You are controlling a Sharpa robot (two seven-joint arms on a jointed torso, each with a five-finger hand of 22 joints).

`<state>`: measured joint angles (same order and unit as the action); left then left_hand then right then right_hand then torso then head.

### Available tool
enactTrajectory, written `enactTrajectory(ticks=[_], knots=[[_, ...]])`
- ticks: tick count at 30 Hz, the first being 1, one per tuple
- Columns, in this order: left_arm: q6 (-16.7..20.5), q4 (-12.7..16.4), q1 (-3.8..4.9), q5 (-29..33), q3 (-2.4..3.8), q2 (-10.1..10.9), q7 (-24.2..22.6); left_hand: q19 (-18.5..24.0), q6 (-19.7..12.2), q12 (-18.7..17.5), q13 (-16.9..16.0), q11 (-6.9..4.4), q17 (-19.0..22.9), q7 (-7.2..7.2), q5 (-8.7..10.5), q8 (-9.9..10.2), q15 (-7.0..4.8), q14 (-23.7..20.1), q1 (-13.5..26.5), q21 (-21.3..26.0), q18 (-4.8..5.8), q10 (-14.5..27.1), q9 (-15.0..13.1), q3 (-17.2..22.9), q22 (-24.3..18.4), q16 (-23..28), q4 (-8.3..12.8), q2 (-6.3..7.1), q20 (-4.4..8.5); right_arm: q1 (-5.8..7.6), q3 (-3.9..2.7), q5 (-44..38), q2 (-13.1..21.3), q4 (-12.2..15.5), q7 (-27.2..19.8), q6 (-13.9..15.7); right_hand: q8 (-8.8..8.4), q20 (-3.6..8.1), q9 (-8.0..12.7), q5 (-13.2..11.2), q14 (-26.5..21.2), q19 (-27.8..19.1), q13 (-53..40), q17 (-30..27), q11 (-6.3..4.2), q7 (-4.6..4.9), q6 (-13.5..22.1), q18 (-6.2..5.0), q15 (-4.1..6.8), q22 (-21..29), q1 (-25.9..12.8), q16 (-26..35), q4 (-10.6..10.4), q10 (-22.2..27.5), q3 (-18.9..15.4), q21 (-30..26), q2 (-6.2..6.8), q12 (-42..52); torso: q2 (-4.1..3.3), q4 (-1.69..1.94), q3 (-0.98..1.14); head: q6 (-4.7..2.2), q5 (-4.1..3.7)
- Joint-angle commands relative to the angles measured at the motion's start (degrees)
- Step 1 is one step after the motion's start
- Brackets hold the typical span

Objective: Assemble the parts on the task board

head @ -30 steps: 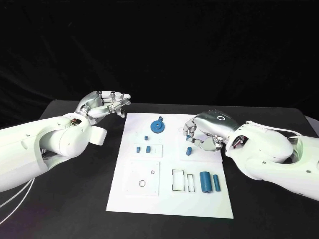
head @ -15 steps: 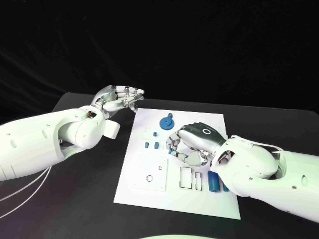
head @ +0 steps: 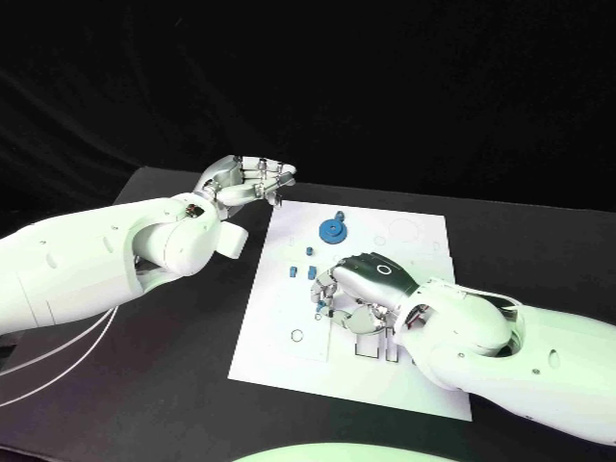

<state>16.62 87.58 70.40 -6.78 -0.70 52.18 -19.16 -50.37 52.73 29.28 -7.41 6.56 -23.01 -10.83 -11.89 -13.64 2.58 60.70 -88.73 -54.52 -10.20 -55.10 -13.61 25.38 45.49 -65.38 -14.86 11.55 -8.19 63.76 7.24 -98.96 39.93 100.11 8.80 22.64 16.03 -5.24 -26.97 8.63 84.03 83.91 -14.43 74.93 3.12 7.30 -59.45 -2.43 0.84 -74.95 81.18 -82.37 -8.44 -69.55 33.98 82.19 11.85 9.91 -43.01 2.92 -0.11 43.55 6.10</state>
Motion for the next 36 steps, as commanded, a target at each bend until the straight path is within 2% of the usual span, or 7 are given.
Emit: enactTrajectory(ticks=[1,16,36], knots=[[-0.42,0.02,0.03,0.26,0.03,-0.20,-0.15,-0.30,-0.36,0.08,-0.04,0.21,0.09,0.07,0.13,0.30,0.05,0.34,-0.18,0.20,-0.36,0.14,0.06,0.41,-0.07,0.21,-0.03,0.19,-0.03,-0.36,0.06,-2.05,-0.41,-0.49,-0.59,-1.07,0.34,0.23,-0.05,0.38,3.38,2.60,0.02,2.16,0.17,-0.17,-0.34,0.74,0.16,-11.44,-0.11,-0.37,0.25,-0.38,0.04,0.43,-0.34,-0.34,-0.02,-0.04,0.09,0.32,0.42],[-0.69,0.01,0.04,0.26,0.02,-0.25,0.13,-0.32,-0.38,0.08,-0.04,0.23,0.10,0.05,0.14,0.30,0.07,0.34,-0.10,0.22,-0.35,0.16,0.06,0.44,-0.08,0.24,-0.05,0.22,-0.04,-0.83,0.23,-3.06,-1.17,-1.60,-0.36,-2.79,0.32,0.23,-0.09,0.32,3.38,2.72,0.05,2.13,0.18,-0.17,-0.31,0.80,0.14,-11.59,-0.29,-0.37,0.26,-0.45,-0.03,0.70,-0.38,-0.44,-0.04,-0.09,0.10,0.78,0.85],[-0.72,0.07,0.04,0.26,0.02,-0.19,0.28,-0.32,-0.38,0.08,-0.04,0.23,0.10,0.05,0.14,0.30,0.07,0.34,-0.10,0.22,-0.35,0.16,0.06,0.44,-0.08,0.24,-0.05,0.22,-0.04,-1.07,0.35,-3.78,-1.93,-2.61,0.03,-3.87,0.29,0.22,-0.12,0.22,3.36,2.82,0.09,2.03,0.19,-0.18,-0.29,0.84,0.13,-11.70,-0.48,-0.32,0.27,-0.51,-0.09,0.91,-0.43,-0.56,-0.01,-0.08,0.06,0.86,1.05]])
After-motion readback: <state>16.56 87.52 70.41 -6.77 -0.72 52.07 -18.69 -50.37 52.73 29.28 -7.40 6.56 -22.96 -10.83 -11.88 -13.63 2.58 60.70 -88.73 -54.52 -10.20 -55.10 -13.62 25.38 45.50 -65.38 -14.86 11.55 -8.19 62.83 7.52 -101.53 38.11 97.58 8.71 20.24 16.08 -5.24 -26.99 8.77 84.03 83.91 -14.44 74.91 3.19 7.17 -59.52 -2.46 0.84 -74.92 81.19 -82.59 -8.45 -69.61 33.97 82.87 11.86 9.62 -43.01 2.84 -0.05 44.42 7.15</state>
